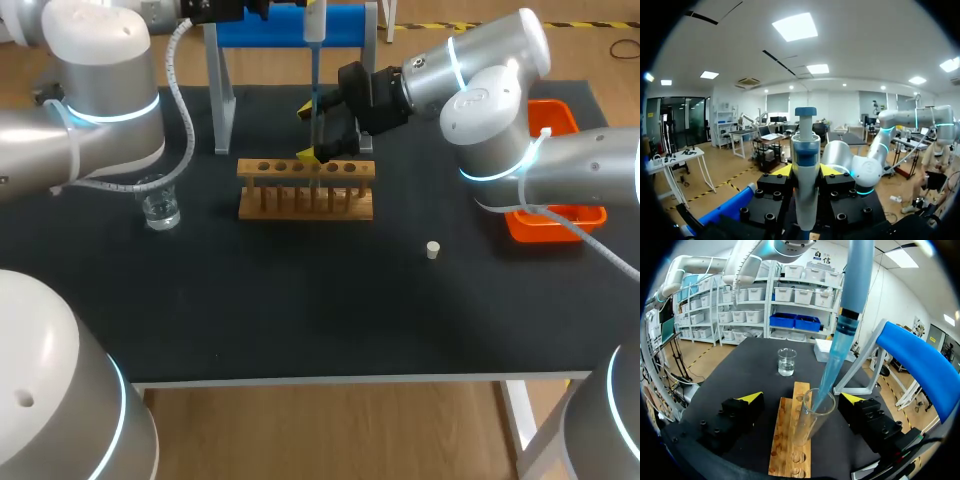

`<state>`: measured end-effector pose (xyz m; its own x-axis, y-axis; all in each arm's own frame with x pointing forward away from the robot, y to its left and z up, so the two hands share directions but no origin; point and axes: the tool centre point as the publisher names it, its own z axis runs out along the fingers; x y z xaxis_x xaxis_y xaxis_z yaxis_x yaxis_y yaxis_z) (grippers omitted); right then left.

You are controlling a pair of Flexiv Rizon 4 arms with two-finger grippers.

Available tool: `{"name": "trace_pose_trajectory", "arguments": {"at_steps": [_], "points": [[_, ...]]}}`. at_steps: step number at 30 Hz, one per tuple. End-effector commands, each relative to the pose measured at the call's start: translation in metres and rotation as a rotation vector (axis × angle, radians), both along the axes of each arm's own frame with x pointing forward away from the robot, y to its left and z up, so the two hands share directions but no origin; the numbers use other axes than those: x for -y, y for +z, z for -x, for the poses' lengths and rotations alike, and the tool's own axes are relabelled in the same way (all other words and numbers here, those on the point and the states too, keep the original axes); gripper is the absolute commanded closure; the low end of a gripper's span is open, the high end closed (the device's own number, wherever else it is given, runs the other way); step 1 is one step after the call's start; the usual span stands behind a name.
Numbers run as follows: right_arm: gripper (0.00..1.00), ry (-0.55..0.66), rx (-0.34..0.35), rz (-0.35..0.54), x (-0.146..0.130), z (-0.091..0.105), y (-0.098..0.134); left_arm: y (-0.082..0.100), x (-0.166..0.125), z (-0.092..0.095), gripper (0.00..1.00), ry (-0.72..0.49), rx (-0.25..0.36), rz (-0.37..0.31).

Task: Invert the test tube, pick up the pipette, mount the tip to pipette, aspirate from beaker and dispense into the tube, eject the tip, return the pipette, and cap with the stopper.

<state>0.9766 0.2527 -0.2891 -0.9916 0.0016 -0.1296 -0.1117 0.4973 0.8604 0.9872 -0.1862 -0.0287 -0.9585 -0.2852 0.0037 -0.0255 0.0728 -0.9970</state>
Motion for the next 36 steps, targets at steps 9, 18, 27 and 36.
{"name": "trace_pose_trajectory", "arguments": {"at_steps": [9,18,27,36], "points": [[0.0,0.003,-0.003,0.004,0.0008,-0.0006,0.0012,0.0013,0.0046,0.0025,1.0,-0.011,0.011,0.041],[0.0,0.003,-0.003,0.004,0.0008,-0.0006,0.0012,-0.0021,0.007,0.0059,1.0,-0.037,-0.009,0.035],[0.0,0.003,-0.003,0.004,0.0008,-0.0006,0.0012,-0.0044,0.0048,0.0073,1.0,-0.027,0.011,-0.025],[0.0,0.003,-0.003,0.004,0.0008,-0.0006,0.0012,-0.0051,0.0021,0.0059,1.0,-0.009,0.029,-0.043]]}}
